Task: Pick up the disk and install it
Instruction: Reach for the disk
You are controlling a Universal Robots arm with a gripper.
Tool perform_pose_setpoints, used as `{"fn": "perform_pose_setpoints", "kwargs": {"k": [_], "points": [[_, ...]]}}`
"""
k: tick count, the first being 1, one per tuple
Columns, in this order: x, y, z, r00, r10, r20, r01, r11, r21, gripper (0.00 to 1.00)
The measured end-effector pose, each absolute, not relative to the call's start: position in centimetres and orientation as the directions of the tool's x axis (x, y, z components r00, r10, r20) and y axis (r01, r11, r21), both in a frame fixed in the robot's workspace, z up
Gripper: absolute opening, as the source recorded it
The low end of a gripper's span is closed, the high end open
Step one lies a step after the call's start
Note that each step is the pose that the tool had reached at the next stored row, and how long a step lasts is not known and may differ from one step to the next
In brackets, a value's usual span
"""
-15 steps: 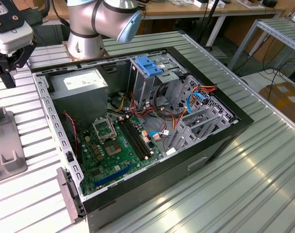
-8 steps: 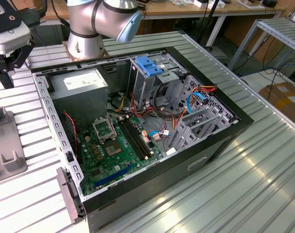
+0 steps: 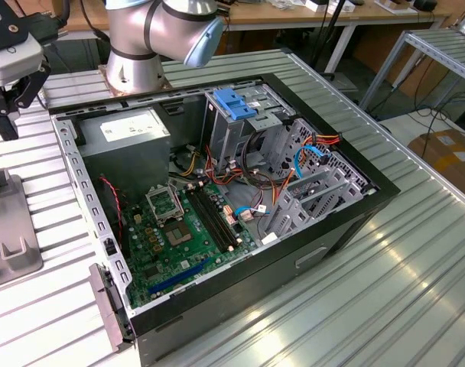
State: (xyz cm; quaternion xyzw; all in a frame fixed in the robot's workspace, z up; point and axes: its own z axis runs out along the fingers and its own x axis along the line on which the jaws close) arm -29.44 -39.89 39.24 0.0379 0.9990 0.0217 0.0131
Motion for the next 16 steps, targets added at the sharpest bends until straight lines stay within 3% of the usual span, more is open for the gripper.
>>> {"fn": "perform_pose_setpoints", "kwargs": {"k": [16], "points": [[-29.84,-39.89,39.23,-0.997,0.076,-0.024,0.075,0.996,0.044,0.1]]}}
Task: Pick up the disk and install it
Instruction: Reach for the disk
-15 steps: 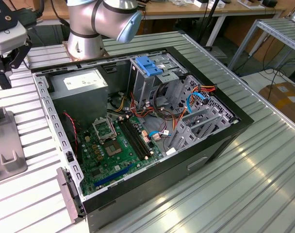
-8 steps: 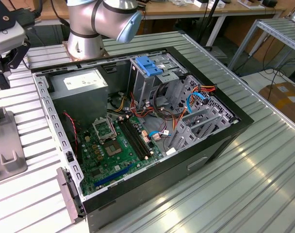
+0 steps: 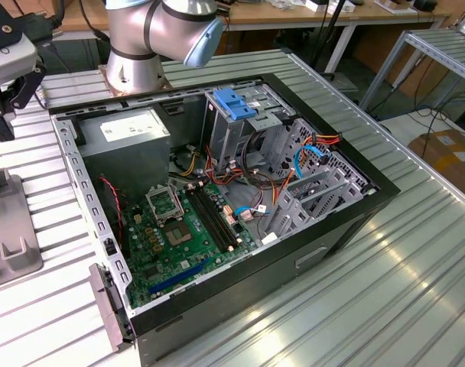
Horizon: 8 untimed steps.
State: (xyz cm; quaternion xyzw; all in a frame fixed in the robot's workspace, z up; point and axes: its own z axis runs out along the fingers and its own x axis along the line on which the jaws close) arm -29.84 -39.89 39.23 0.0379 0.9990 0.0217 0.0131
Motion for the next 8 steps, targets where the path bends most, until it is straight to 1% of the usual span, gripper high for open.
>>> {"fn": "perform_pose_setpoints", "kwargs": {"k": [8], "points": [[-30.06,-39.89,39.23,-0.997,0.076,-0.024,0.075,0.996,0.044,0.1]]}}
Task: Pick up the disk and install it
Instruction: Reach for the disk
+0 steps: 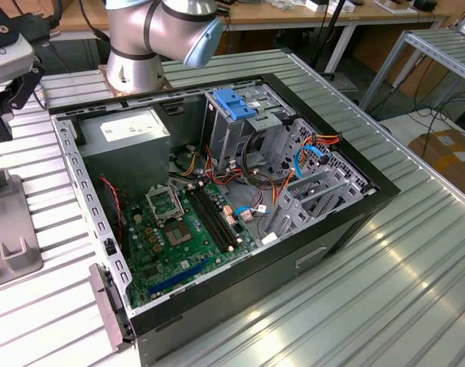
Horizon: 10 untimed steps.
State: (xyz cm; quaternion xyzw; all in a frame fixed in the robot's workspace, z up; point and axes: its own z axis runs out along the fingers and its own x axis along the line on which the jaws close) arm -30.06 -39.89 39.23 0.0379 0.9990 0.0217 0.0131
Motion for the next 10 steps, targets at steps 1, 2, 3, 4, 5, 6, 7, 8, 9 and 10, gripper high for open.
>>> {"fn": "perform_pose_setpoints", "kwargs": {"k": [1,2,3,4,5,6,7,8,9,10], "points": [[-30.08,-39.89,39.22,-0.997,0.076,-0.024,0.075,0.996,0.044,0.1],[-30.12,-39.9,39.22,-0.997,0.076,-0.024,0.075,0.996,0.044,0.1],[-30.15,-39.9,39.22,-0.997,0.076,-0.024,0.075,0.996,0.044,0.1],[-30.17,-39.89,39.23,-0.997,0.076,-0.024,0.075,0.996,0.044,0.1],[-30.2,-39.89,39.22,-0.997,0.076,-0.024,0.075,0.996,0.044,0.1],[-30.23,-39.89,39.22,-0.997,0.076,-0.025,0.075,0.996,0.044,0.1],[-30.25,-39.89,39.22,-0.997,0.076,-0.024,0.075,0.996,0.044,0.1],[-30.3,-39.9,39.22,-0.997,0.076,-0.024,0.075,0.996,0.044,0.1],[-30.32,-39.89,39.22,-0.997,0.076,-0.025,0.075,0.996,0.044,0.1],[-30.35,-39.89,39.22,-0.997,0.076,-0.025,0.075,0.996,0.044,0.1]]}}
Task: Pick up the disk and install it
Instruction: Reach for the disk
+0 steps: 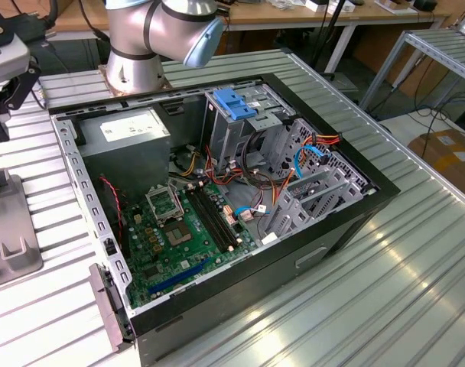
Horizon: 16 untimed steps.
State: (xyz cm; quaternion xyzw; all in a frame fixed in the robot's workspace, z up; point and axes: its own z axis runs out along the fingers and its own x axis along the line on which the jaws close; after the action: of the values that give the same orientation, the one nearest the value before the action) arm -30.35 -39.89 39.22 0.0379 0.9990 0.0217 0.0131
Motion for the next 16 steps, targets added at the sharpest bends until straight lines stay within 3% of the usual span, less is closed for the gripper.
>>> {"fn": "perform_pose_setpoints", "kwargs": {"k": [16], "points": [[-30.8,-39.89,39.21,-0.997,0.076,-0.024,0.075,0.996,0.044,0.1]]}}
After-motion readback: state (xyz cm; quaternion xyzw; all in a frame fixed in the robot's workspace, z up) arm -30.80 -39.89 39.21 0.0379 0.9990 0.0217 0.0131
